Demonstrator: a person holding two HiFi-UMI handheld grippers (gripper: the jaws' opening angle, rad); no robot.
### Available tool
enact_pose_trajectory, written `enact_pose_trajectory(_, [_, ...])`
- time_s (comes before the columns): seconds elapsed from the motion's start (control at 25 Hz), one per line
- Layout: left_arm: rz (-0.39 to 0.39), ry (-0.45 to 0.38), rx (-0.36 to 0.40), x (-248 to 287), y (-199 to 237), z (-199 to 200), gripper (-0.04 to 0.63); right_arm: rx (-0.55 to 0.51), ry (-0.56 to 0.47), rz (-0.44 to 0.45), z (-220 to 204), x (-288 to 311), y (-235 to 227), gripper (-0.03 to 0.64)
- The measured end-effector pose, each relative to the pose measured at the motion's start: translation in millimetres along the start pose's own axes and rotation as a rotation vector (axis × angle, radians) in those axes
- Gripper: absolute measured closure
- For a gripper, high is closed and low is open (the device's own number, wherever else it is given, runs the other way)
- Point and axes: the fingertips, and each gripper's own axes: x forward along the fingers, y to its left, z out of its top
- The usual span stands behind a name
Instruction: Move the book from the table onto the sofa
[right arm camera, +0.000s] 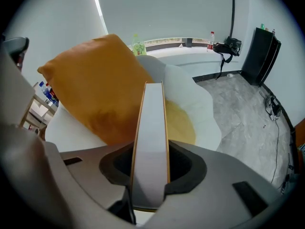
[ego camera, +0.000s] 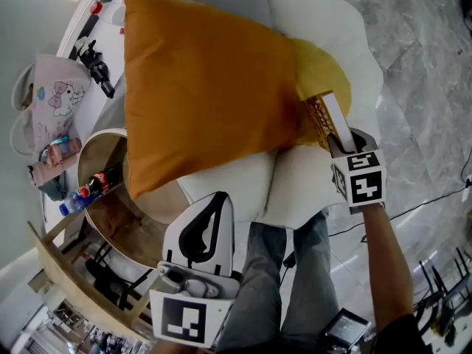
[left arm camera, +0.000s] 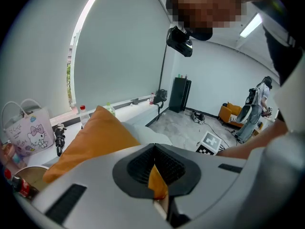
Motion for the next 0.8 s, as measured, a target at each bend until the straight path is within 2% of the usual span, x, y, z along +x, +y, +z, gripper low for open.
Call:
enact_pose_trajectory(0.2, [-0.013, 0.038, 0.002, 20.1, -3.0, -18.3, 0.589, 0.040, 0.027, 0.003, -15.9, 23.6, 4.5, 0.471])
enact_pose_trajectory(0.36, [-0.038, 0.013, 0.029, 49.8, -11.5, -27.0, 0.589, 0.035, 0.004, -0.001, -9.7, 44.7, 3.7, 0.471])
enact_pose_trajectory(0.6, [-0.072, 0.050, 0.007, 79.9, -48.7, -59.4, 0.589, 0.033, 0.006, -0.002, -13.6, 43.3, 4.9, 0.469])
enact_pose_trajectory(0.8, [-0.067, 0.071, -0.026, 86.6, -55.7, -74.0, 0.589, 0.039, 0.003, 0.015, -16.3, 43.8, 4.7, 0.468])
